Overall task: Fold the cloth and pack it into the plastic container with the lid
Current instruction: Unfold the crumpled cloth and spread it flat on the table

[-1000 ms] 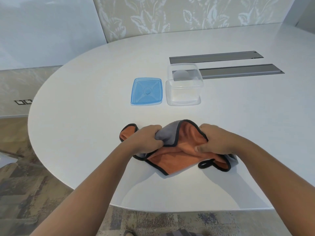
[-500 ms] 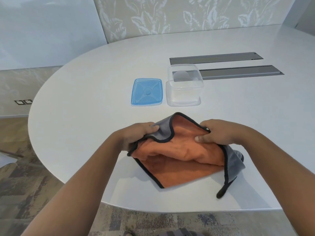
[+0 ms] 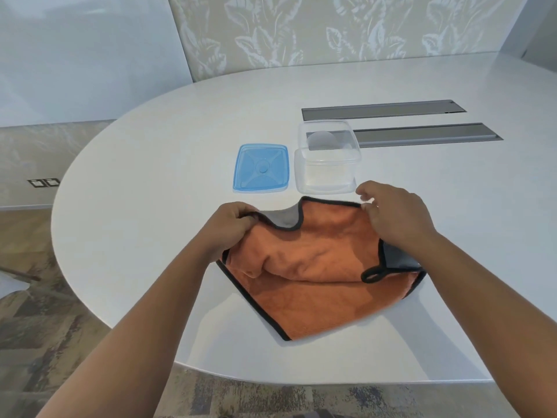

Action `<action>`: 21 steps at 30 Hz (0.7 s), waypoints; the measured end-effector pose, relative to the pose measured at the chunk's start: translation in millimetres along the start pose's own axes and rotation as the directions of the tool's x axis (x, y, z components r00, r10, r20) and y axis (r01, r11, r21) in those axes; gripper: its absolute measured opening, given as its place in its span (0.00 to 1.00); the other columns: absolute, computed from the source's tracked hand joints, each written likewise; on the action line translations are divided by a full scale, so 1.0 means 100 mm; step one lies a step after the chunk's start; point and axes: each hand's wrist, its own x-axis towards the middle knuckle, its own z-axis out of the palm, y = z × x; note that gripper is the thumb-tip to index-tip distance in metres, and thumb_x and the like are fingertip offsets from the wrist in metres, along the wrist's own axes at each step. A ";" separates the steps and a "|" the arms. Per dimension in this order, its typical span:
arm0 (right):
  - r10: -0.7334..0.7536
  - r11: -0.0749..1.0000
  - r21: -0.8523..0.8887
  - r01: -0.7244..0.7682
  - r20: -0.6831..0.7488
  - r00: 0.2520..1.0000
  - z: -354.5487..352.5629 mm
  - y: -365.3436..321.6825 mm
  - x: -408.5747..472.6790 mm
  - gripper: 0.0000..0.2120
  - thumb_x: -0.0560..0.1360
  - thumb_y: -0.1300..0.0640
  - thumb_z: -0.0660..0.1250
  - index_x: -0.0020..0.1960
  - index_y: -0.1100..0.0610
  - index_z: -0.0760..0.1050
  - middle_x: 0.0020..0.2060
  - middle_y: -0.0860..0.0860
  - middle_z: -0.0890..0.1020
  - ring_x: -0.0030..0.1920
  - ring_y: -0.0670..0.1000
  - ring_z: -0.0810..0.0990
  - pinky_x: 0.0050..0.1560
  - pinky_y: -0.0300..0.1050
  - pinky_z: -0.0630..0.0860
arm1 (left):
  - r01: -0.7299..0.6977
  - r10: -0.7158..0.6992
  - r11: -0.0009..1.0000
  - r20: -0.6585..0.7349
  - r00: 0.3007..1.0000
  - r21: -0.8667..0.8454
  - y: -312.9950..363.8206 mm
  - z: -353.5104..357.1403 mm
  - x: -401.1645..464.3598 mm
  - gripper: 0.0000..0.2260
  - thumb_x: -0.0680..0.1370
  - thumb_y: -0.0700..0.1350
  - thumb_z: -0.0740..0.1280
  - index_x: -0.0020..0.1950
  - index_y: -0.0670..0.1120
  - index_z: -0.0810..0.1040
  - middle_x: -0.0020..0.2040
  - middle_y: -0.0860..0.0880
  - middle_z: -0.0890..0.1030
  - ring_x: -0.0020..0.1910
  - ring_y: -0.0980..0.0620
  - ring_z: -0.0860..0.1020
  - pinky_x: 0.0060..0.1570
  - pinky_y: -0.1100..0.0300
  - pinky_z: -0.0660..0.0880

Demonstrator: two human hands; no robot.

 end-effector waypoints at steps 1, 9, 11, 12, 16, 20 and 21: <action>-0.016 1.000 -0.024 0.016 -0.023 1.000 -0.01 -0.02 -0.01 0.12 0.80 0.55 0.65 0.63 0.48 0.76 0.59 0.47 0.83 0.57 0.56 0.80 0.56 0.54 0.74 | 0.011 -0.012 1.000 -0.054 0.998 -0.021 -0.03 0.02 0.02 0.07 0.81 0.46 0.67 0.52 0.52 0.85 0.48 0.53 0.87 0.49 0.51 0.84 0.52 0.52 0.81; -0.265 0.913 0.406 0.049 0.495 0.828 -0.16 -0.31 -0.26 0.12 0.67 0.39 0.74 0.49 0.40 0.83 0.38 0.40 0.84 0.38 0.40 0.81 0.41 0.40 0.76 | 0.135 -0.138 0.990 -0.195 0.971 -0.028 -0.12 0.13 0.10 0.17 0.83 0.55 0.59 0.48 0.42 0.77 0.45 0.45 0.81 0.43 0.47 0.77 0.45 0.51 0.76; -0.286 0.943 0.318 0.102 0.610 0.739 -0.06 -0.33 -0.33 0.14 0.69 0.43 0.77 0.53 0.40 0.82 0.43 0.41 0.84 0.43 0.40 0.81 0.48 0.43 0.79 | 0.139 -0.139 0.990 -0.150 0.979 -0.010 -0.07 0.11 0.10 0.18 0.82 0.59 0.61 0.46 0.45 0.76 0.44 0.49 0.80 0.41 0.49 0.77 0.40 0.55 0.74; -0.271 0.955 0.266 0.130 0.612 0.743 0.00 -0.32 -0.35 0.15 0.69 0.46 0.77 0.55 0.41 0.81 0.45 0.41 0.83 0.46 0.41 0.80 0.51 0.45 0.79 | 0.132 -0.131 0.991 -0.101 0.986 0.007 -0.04 0.10 0.08 0.17 0.80 0.62 0.63 0.48 0.48 0.76 0.46 0.50 0.81 0.42 0.50 0.79 0.38 0.56 0.74; -0.158 0.981 -0.009 0.192 0.529 0.834 0.09 -0.25 -0.35 0.22 0.74 0.51 0.72 0.65 0.39 0.73 0.60 0.43 0.74 0.59 0.49 0.75 0.57 0.48 0.75 | 0.055 -0.075 0.988 0.136 0.988 0.146 0.00 0.01 -0.01 0.24 0.70 0.65 0.74 0.60 0.54 0.77 0.53 0.54 0.83 0.51 0.52 0.83 0.46 0.54 0.81; -0.038 0.980 -0.145 0.133 0.524 0.851 0.06 -0.11 -0.30 0.25 0.75 0.56 0.67 0.70 0.42 0.68 0.63 0.47 0.71 0.60 0.53 0.70 0.56 0.54 0.76 | -0.005 -0.070 0.935 0.196 0.978 0.356 -0.04 -0.05 -0.01 0.15 0.75 0.57 0.71 0.59 0.54 0.77 0.52 0.54 0.83 0.51 0.51 0.82 0.50 0.52 0.80; -0.016 0.981 -0.155 0.113 0.523 0.852 0.05 -0.08 -0.28 0.24 0.75 0.57 0.65 0.68 0.43 0.69 0.62 0.48 0.71 0.59 0.53 0.70 0.55 0.54 0.76 | -0.026 -0.052 0.910 0.178 0.983 0.415 -0.04 -0.06 0.00 0.11 0.76 0.55 0.68 0.56 0.54 0.77 0.51 0.54 0.83 0.51 0.50 0.82 0.52 0.51 0.79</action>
